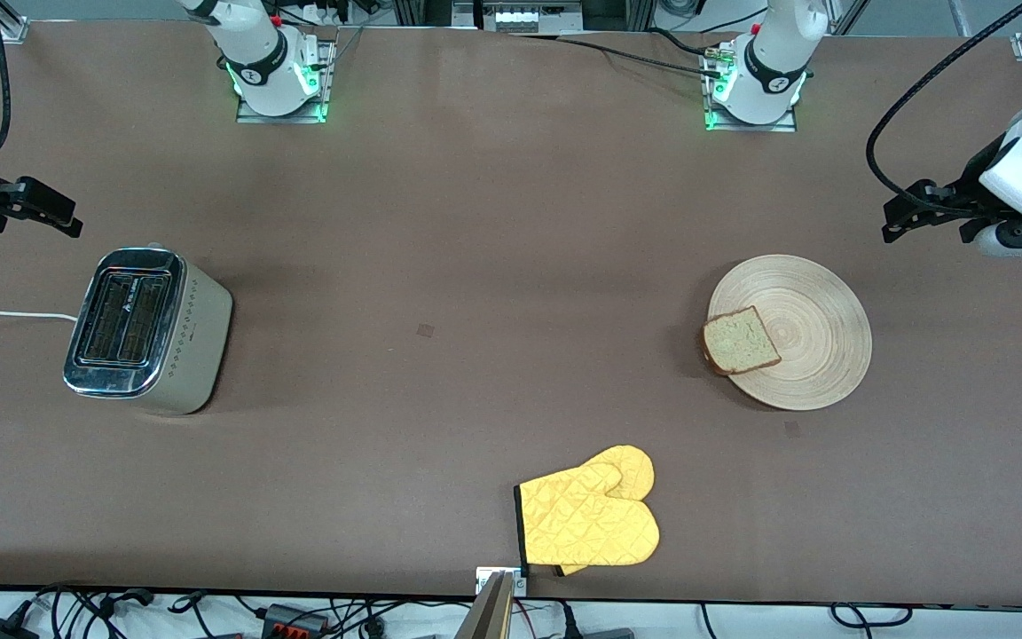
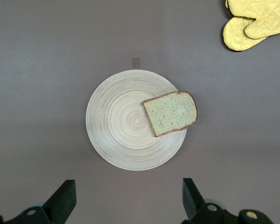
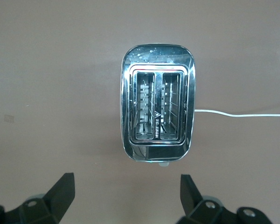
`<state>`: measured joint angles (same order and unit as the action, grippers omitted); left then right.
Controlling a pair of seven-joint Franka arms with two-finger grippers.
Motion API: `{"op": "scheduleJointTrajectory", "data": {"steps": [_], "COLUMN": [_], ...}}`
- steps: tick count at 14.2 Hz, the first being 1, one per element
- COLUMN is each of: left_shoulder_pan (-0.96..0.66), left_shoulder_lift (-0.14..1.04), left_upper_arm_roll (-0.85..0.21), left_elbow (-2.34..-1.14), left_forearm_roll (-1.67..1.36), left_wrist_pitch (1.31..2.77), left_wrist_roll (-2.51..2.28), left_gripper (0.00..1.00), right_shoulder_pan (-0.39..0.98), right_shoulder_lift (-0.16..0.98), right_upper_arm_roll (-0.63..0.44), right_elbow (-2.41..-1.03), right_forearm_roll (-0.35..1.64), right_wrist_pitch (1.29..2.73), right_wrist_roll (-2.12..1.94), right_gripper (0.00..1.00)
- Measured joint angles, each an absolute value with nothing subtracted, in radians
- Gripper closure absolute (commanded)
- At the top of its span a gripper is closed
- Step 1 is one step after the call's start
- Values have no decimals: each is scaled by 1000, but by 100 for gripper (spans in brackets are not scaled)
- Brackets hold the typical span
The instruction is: Move plate and put bread in toaster
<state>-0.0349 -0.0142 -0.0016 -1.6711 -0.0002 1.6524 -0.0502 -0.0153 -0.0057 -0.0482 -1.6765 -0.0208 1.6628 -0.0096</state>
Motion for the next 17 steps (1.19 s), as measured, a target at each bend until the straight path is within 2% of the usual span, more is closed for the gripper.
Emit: {"op": "scheduleJointTrajectory", "data": {"steps": [9,17], "left_shoulder_pan": [-34,-2], "left_shoulder_lift": [-14,32], "left_upper_arm_roll": [-1,10], "left_elbow": [-1671,-1668], "left_forearm_roll": [0,-2], "left_wrist_pitch": [1649,1578], "left_wrist_roll": [-50,-52], "left_gripper": [0,0], "right_shoulder_pan": [-15,-14], "right_shoulder_lift": [-6,-5], "right_upper_arm_roll": [-48,-46], "right_elbow": [-1677,-1677], "right_forearm_roll": [-21,-21], "right_wrist_pitch": [1663,1661], "right_wrist_roll": [-10,-10], "right_gripper": [0,0]}}
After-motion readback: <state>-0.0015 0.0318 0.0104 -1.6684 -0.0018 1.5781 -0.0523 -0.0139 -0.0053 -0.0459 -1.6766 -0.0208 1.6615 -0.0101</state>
